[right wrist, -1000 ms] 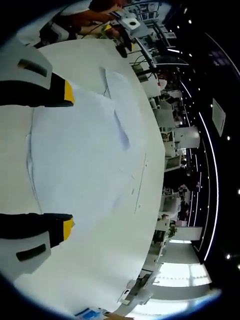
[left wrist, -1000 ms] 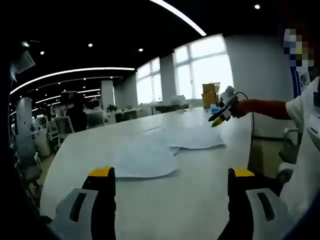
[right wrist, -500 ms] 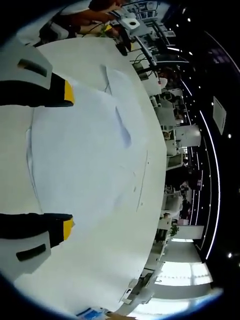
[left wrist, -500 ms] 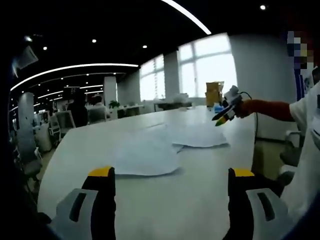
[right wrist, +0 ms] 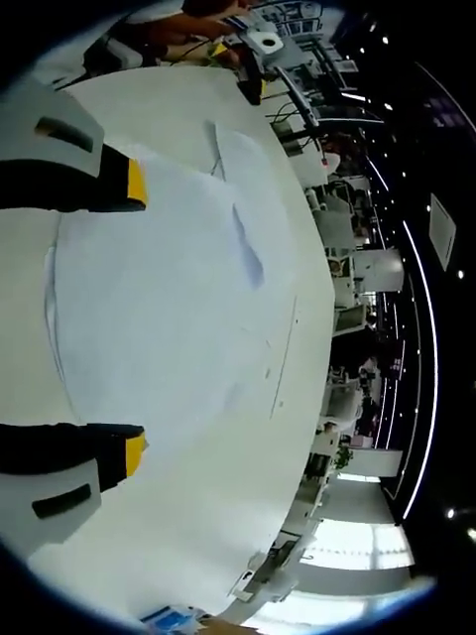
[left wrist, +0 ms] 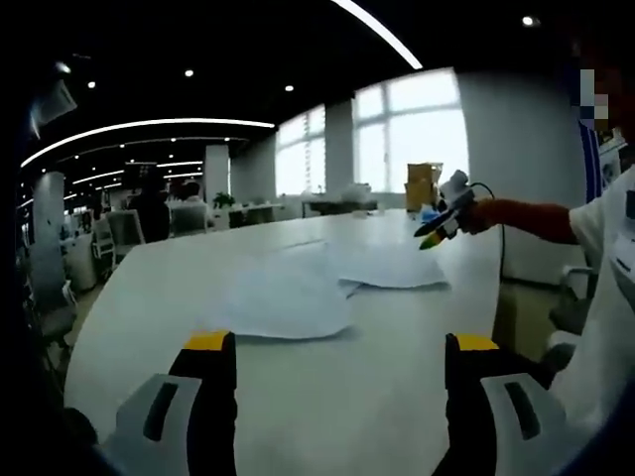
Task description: Organize the stack of printing papers by aligning and flattening the scattered papers on the table
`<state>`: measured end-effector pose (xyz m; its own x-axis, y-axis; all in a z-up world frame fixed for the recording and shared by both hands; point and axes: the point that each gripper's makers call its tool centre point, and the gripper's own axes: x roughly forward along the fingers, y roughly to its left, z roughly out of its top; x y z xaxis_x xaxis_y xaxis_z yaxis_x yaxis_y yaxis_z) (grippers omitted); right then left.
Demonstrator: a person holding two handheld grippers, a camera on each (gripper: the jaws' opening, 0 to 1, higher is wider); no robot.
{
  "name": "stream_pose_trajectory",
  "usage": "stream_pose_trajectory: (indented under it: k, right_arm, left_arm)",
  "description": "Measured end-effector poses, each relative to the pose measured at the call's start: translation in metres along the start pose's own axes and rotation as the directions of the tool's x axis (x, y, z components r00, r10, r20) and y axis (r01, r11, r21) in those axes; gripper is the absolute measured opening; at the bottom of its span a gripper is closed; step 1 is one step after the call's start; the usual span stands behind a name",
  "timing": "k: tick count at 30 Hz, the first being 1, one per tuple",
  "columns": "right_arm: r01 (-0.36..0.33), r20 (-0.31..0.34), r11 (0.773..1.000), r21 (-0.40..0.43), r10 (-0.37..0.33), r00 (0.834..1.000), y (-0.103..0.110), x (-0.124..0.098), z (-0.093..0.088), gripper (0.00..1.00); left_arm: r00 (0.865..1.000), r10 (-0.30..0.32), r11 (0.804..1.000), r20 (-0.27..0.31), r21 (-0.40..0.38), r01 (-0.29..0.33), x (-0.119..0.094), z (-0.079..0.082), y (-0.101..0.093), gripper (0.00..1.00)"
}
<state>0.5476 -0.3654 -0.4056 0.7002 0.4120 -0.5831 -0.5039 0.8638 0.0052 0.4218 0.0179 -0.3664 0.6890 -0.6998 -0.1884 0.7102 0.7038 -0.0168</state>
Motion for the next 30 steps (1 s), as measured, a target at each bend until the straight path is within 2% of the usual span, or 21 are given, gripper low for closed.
stream_pose_trajectory:
  k: [8, 9, 11, 13, 18, 30]
  right_arm:
    - [-0.002, 0.003, 1.0, 0.0, 0.002, 1.0, 0.001, 0.002, 0.001, 0.84]
    - [-0.002, 0.003, 1.0, 0.002, 0.002, 1.0, 0.001, 0.002, 0.001, 0.84]
    - [0.001, 0.003, 1.0, 0.0, -0.001, 1.0, 0.0, 0.002, 0.001, 0.84]
    - [0.006, -0.005, 1.0, 0.001, -0.006, 1.0, -0.003, 0.003, -0.001, 0.84]
    - [0.014, -0.015, 1.0, -0.002, -0.014, 1.0, -0.008, 0.006, -0.005, 0.84]
    - [0.015, -0.034, 1.0, 0.002, -0.015, 0.999, -0.013, 0.014, -0.011, 0.84]
  left_arm:
    - [1.0, 0.001, 1.0, 0.014, -0.002, -0.001, -0.003, 0.005, 0.002, 0.89]
    - [1.0, 0.007, 0.999, 0.009, 0.042, -0.008, -0.003, 0.005, 0.003, 0.9]
    - [1.0, 0.025, 0.997, -0.006, 0.07, -0.025, -0.003, 0.002, 0.005, 0.94]
    - [0.999, 0.034, 0.998, -0.034, 0.049, -0.032, -0.002, -0.001, 0.004, 0.97]
    - [0.999, 0.021, 0.999, -0.03, 0.033, -0.02, -0.004, 0.001, 0.001, 0.97]
    - [0.999, 0.033, 0.999, -0.028, 0.036, -0.032, 0.0, -0.004, 0.006, 0.97]
